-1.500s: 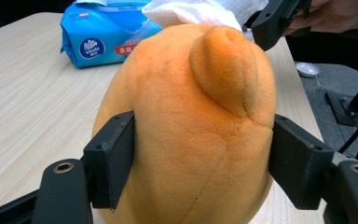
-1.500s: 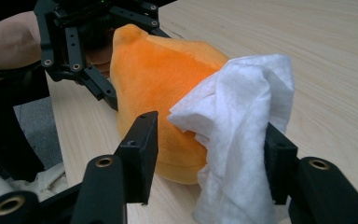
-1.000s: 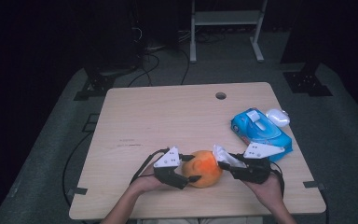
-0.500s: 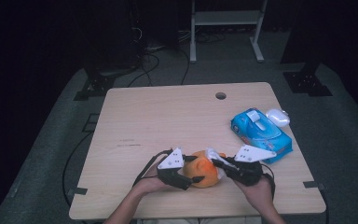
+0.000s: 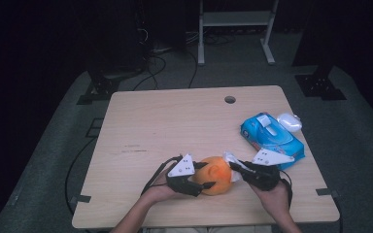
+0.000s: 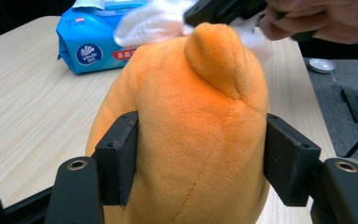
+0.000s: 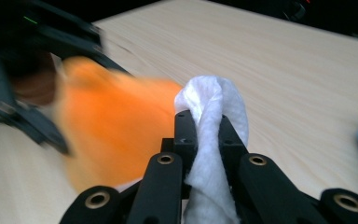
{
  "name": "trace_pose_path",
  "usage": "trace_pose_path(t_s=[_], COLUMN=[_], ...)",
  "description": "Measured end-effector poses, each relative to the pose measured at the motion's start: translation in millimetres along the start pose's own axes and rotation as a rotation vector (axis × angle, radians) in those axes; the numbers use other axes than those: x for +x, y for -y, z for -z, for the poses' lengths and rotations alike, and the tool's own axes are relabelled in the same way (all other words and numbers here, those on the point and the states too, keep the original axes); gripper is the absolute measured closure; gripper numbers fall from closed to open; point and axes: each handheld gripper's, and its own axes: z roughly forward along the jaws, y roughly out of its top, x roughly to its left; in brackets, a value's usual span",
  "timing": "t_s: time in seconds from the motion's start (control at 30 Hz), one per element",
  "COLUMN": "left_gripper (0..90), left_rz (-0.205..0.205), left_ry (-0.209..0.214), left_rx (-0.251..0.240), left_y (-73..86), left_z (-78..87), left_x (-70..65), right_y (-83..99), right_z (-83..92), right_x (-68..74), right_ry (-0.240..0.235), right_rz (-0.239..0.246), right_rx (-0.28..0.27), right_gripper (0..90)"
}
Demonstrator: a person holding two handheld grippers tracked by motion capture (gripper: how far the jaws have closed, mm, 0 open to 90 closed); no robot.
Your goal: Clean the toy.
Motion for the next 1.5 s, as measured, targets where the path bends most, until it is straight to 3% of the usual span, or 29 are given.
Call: trace_pose_path(t_s=[0.1, 0.13, 0.2, 0.27, 0.37, 0.47, 0.53, 0.6, 0.67, 0.73, 0.8, 0.87, 1.0, 1.07, 1.23, 1.37, 1.5], left_gripper=[36.0, 36.2, 36.2, 35.1, 24.4, 18.5, 21.5, 30.6, 37.0, 42.8, 44.6, 44.6, 44.9, 45.0, 46.3, 46.5, 41.3], left_rz=[0.025, 0.025, 0.028, 0.030, 0.045, 0.018, 0.014, 0.004, -0.003, 0.003, 0.004, -0.011, 0.017, 0.036, 0.053, 0.059, 0.068], left_ry=[0.009, 0.010, 0.006, 0.005, 0.007, 0.002, -0.011, -0.034, -0.058, -0.067, -0.072, -0.071, -0.065, -0.051, -0.054, -0.035, -0.038], left_rx=[-0.011, -0.010, -0.009, -0.013, -0.032, -0.032, -0.024, -0.019, -0.011, -0.022, -0.024, -0.008, -0.008, -0.022, -0.029, -0.042, -0.029], left_y=[1.7, 1.7, 1.6, 1.7, 1.7, 4.2, 3.4, 1.0, -4.5, -9.1, -13.6, -16.1, -17.8, -19.6, -19.3, -22.2, -16.8], left_z=[1.5, 1.3, 1.1, 0.7, -0.5, -1.7, -1.0, -0.9, 0.1, 3.9, 6.6, 6.3, 4.6, 6.8, 8.8, 12.0, 9.0], left_x=[4.6, 5.0, 4.7, 4.5, 4.2, 2.6, 2.9, 1.9, -0.3, -2.4, -4.9, -7.3, -7.2, -6.7, -4.5, -4.4, -1.5], right_y=[-0.2, -2.7, -5.0, -1.0, 4.6, 4.6, 2.9, -0.7, -7.2, -9.8, -6.8, -5.5, -20.3, -22.4, -12.3, -20.7, -15.3], right_z=[1.9, 2.0, -1.4, -4.3, -3.4, -3.5, -3.2, -1.0, 0.8, 2.2, 3.8, 5.5, 8.9, 6.9, 4.2, 7.4, 0.7], right_x=[-1.3, 2.7, 6.6, -0.9, -10.3, -8.0, -7.4, -1.5, 12.4, 17.0, 8.5, 8.3, 38.3, 42.3, 26.0, 38.0, 30.3], right_ry=[-0.012, -0.041, -0.041, -0.038, -0.016, -0.011, -0.021, -0.058, -0.114, -0.122, -0.124, -0.121, -0.177, -0.166, -0.126, -0.137, -0.129], right_rz=[-0.016, -0.009, 0.013, -0.029, -0.072, -0.060, -0.070, -0.072, -0.031, -0.013, -0.063, -0.074, 0.036, 0.069, 0.002, 0.045, 0.025], right_rx=[-0.009, -0.027, -0.024, -0.013, -0.002, -0.001, -0.008, -0.040, -0.077, -0.101, -0.114, -0.112, -0.140, -0.129, -0.107, -0.128, -0.096], right_gripper=[82.1, 82.0, 81.8, 81.9, 81.9, 81.9, 82.0, 82.0, 81.9, 82.0, 82.1, 82.1, 82.0, 82.0, 82.2, 82.2, 82.2])
